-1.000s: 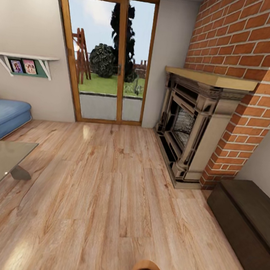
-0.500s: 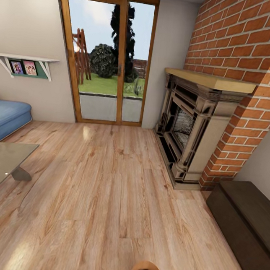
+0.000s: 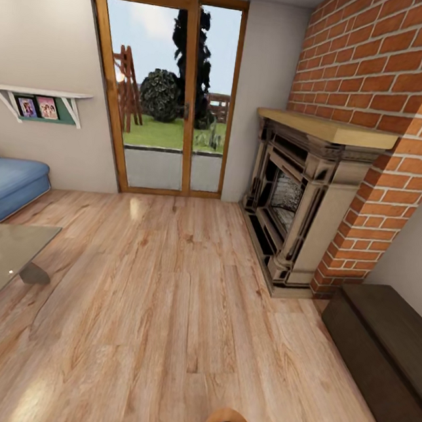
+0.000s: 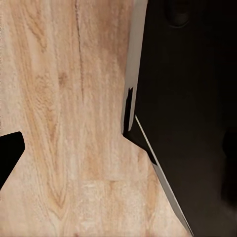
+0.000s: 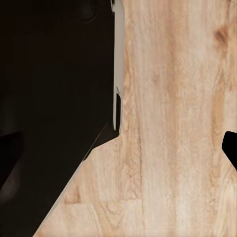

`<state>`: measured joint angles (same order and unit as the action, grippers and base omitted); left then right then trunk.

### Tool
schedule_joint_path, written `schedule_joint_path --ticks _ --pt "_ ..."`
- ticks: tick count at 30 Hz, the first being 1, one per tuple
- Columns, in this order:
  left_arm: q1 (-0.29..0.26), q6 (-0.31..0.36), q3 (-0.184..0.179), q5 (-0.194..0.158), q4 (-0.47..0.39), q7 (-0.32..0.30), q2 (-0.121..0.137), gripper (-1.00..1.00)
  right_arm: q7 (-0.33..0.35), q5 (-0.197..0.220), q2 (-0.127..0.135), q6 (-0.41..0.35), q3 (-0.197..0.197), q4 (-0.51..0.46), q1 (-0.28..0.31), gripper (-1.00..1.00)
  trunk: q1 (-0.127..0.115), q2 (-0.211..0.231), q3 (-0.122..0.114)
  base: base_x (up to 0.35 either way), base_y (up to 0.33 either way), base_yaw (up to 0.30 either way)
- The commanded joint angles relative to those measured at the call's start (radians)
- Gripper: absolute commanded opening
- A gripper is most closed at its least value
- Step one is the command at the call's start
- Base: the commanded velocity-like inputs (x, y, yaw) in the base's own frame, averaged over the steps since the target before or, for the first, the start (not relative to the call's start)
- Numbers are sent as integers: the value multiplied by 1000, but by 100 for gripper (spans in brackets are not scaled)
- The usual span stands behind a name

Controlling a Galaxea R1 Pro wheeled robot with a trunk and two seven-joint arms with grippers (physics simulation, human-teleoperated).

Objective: Put the three can of soda from the living room inside the tash can in the kitchen.

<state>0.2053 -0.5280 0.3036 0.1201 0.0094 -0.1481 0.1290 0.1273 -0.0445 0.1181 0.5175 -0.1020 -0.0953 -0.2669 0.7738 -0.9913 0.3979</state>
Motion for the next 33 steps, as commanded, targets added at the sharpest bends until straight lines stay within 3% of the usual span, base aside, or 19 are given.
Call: schedule_joint_path --ticks 1,11,33 --pt "0 -1 0 0 0 0 0 100 0 0 0 0 0 -3 0 100 -4 7 -3 0 0 0" --pt "-11 -2 -1 1 -2 -1 -1 100 -5 4 0 -3 0 -79 5 100 -4 7 -3 0 0 0" --pt "-17 0 -4 1 -5 -2 -1 100 -6 3 0 -4 1 -84 21 100 -4 7 -3 0 0 0"
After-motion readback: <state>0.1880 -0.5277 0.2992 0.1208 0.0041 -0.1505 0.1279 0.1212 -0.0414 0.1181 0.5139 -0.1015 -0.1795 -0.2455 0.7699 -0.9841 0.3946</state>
